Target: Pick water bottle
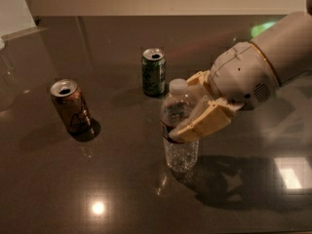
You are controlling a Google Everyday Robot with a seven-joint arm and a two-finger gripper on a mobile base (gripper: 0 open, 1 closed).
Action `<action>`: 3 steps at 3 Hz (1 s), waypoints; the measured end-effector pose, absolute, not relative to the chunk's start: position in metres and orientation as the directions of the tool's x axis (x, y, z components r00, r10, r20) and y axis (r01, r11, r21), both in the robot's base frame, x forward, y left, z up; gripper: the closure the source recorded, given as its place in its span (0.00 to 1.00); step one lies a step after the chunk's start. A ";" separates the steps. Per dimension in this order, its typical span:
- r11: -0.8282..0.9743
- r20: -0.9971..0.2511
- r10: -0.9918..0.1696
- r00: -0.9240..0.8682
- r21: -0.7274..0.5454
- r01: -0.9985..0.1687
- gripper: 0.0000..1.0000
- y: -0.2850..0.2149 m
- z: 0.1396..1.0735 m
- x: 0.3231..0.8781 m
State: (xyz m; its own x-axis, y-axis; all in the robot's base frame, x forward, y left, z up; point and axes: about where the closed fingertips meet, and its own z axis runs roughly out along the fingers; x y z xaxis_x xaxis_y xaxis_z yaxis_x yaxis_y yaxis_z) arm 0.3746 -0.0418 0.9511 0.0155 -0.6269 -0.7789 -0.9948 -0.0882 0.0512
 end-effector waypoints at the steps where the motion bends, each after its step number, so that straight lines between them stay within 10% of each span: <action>1: -0.030 -0.800 -0.600 0.004 0.017 -0.999 1.00 -0.055 0.981 0.385; 3: 0.056 -0.844 -0.535 0.042 -0.085 -0.995 1.00 -0.073 1.064 0.415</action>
Offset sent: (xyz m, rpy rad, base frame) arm 0.0381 -0.0421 0.1039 0.1071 -0.1124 -0.1574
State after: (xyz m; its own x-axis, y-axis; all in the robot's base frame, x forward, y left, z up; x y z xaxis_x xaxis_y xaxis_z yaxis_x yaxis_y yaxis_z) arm 0.4149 -0.0728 1.0637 0.0425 -0.5351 -0.8437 -0.9948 0.0556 -0.0854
